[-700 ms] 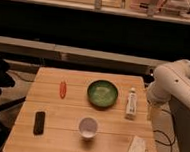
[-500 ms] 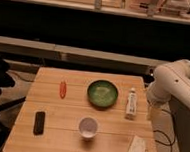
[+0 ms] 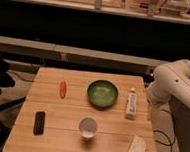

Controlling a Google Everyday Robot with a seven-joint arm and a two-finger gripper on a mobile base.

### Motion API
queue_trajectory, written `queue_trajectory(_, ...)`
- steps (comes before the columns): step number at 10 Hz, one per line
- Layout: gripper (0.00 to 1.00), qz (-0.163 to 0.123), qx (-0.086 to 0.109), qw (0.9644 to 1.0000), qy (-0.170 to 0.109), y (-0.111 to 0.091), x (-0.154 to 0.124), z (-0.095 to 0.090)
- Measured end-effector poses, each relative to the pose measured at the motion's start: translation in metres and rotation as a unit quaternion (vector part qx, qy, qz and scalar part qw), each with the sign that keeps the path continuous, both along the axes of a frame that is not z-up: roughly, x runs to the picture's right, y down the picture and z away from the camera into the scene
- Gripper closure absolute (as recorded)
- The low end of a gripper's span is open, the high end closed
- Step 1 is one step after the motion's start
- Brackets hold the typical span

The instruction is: Push the ceramic bowl across the table

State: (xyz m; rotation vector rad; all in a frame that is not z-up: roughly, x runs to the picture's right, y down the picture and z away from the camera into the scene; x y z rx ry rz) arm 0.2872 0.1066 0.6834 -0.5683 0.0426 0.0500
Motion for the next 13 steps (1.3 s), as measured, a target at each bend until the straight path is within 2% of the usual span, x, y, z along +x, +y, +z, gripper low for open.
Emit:
queue_trajectory(5, 0.2, 0.001, 0.001, 1.0, 0.0, -0.002, 0.001, 0.002)
queue_trajectory(8, 0.2, -0.013, 0.007, 0.9998, -0.011, -0.02, -0.003, 0.029)
queue_trajectory(12, 0.2, -0.021, 0.008, 0.9996, -0.015, -0.023, 0.0, 0.04)
queue_trajectory(13, 0.2, -0.024, 0.009, 0.9995, -0.018, -0.025, -0.002, 0.047)
